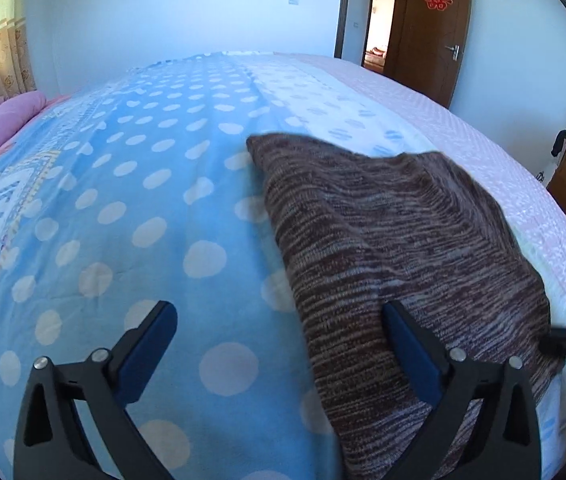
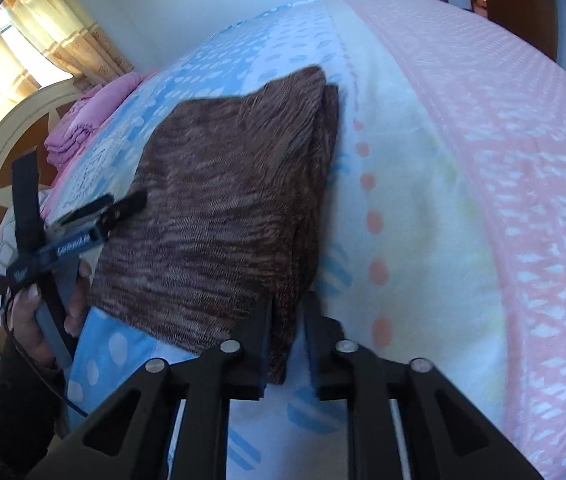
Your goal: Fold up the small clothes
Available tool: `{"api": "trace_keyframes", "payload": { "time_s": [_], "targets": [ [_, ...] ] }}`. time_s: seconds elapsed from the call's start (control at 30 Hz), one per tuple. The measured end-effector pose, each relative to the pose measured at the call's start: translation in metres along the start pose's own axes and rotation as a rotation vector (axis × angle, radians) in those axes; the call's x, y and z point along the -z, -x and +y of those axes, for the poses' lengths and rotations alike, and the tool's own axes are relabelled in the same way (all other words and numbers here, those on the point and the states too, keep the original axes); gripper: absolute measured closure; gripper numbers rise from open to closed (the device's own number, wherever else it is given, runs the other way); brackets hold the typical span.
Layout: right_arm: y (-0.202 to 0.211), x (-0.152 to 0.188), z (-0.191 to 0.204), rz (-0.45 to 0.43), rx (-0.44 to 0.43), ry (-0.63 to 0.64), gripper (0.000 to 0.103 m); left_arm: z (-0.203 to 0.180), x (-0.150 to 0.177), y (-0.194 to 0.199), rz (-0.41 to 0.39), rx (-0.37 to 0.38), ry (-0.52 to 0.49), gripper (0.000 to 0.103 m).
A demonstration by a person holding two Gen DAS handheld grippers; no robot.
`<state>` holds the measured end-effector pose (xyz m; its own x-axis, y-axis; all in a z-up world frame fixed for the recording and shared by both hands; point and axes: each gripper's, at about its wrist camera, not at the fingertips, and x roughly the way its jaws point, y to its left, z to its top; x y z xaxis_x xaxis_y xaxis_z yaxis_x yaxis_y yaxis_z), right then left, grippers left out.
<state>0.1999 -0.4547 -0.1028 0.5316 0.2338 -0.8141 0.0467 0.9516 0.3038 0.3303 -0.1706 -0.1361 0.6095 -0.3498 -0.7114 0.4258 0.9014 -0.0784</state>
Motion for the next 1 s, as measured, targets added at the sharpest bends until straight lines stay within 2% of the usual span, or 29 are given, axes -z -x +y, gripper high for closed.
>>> {"api": "trace_keyframes", "payload": {
  "time_s": [0.13, 0.2, 0.27, 0.33, 0.43, 0.47, 0.57, 0.63, 0.73, 0.83, 0.87, 1.0],
  "targets": [
    [0.021, -0.03, 0.027, -0.153, 0.072, 0.102, 0.084, -0.004, 0.003, 0.001, -0.009, -0.015, -0.015, 0.0],
    [0.014, -0.048, 0.045, -0.172, 0.009, 0.157, 0.084, -0.007, 0.002, -0.004, 0.01, -0.025, -0.021, 0.0],
    [-0.005, -0.062, 0.057, -0.161, -0.012, 0.209, 0.084, -0.006, 0.002, -0.009, 0.03, -0.014, -0.019, 0.0],
    [-0.027, -0.071, 0.058, -0.121, 0.014, 0.214, 0.084, -0.002, 0.001, -0.012, 0.05, 0.014, 0.005, 0.0],
    [-0.068, -0.076, 0.032, -0.033, 0.042, 0.161, 0.089, 0.005, 0.001, -0.019, 0.079, 0.067, 0.045, 0.0],
    [-0.066, -0.075, 0.026, -0.061, 0.015, 0.145, 0.094, 0.007, 0.001, -0.021, 0.088, 0.083, 0.054, 0.0],
    [-0.059, -0.072, 0.018, -0.061, -0.002, 0.125, 0.094, 0.006, 0.007, -0.013, 0.072, 0.113, 0.06, 0.0],
    [-0.054, -0.069, 0.02, -0.062, 0.003, 0.15, 0.094, 0.003, 0.013, -0.011, 0.09, 0.146, 0.058, 0.0],
    [-0.047, -0.073, 0.014, -0.07, -0.036, 0.145, 0.088, -0.004, 0.017, -0.008, 0.093, 0.127, 0.028, 0.0],
    [-0.033, -0.088, 0.0, -0.17, -0.044, 0.092, 0.064, -0.006, 0.017, -0.01, 0.098, 0.118, 0.016, 0.0],
    [-0.033, -0.095, -0.005, -0.19, -0.058, 0.055, 0.061, -0.006, 0.017, -0.009, 0.097, 0.117, 0.015, 0.0],
    [-0.043, -0.113, -0.024, -0.2, -0.067, -0.03, 0.061, -0.006, 0.018, -0.01, 0.094, 0.114, 0.011, 0.0]
  ]
}}
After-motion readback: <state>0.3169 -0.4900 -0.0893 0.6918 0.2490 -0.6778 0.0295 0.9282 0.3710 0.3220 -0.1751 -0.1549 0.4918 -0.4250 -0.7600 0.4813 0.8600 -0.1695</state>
